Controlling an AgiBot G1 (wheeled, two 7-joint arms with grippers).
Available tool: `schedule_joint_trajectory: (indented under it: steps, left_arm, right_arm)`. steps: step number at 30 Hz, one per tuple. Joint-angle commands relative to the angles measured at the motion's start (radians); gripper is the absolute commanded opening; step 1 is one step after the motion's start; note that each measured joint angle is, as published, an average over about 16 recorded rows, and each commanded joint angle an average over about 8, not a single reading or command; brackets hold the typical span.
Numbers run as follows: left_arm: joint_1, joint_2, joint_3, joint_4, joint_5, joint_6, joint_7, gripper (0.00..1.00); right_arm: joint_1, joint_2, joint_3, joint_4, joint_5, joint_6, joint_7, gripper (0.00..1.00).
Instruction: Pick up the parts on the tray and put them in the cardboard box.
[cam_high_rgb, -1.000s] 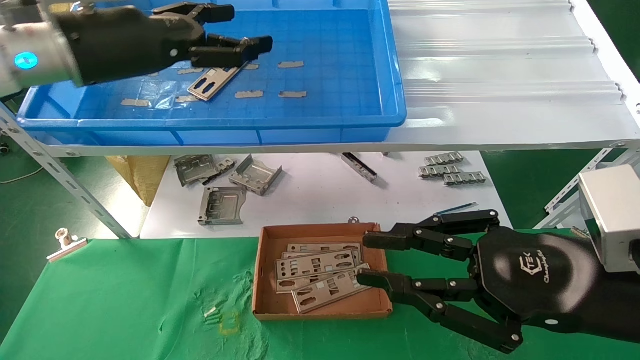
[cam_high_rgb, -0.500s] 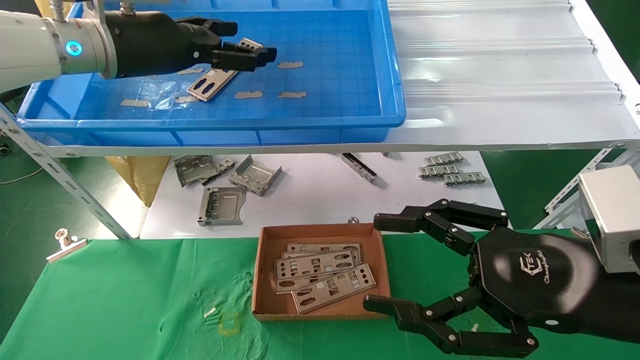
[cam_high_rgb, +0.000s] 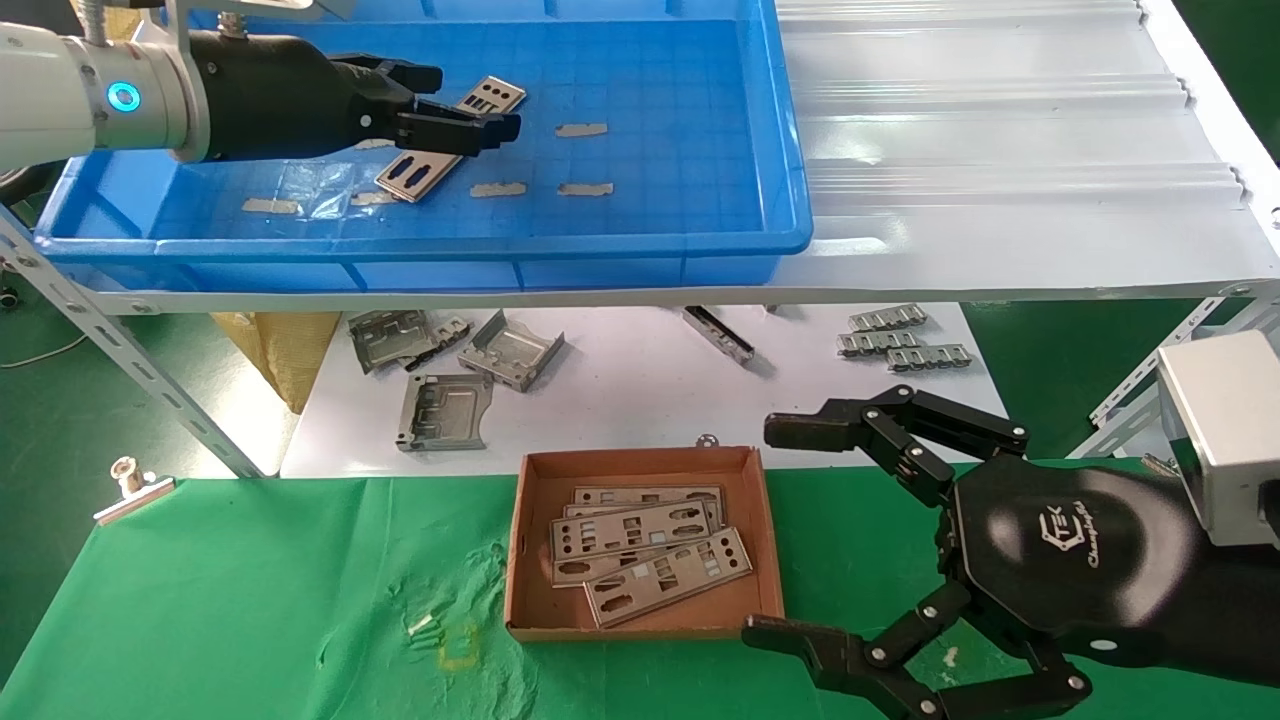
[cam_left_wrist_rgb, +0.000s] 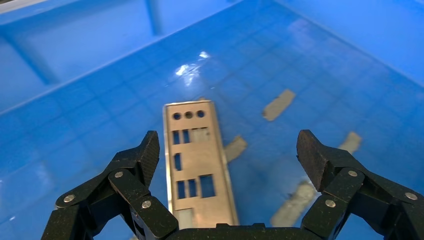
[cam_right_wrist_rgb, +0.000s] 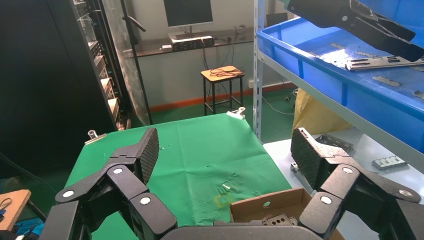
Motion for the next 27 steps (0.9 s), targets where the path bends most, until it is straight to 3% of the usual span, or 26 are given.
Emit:
schedule_joint_trajectory:
  steps: [1, 27]
  left_arm:
    - [-0.005, 0.006, 0.004, 0.011, 0.006, -0.018, -0.009, 1.0]
    - [-0.002, 0.023, 0.036, 0.026, 0.051, -0.054, -0.073, 0.99]
  right_arm:
    - [0.0, 0.0, 0.0, 0.0, 0.0, 0.0, 0.0, 1.0]
    - [0.0, 0.0, 0.0, 0.0, 0.0, 0.0, 0.0, 1.0]
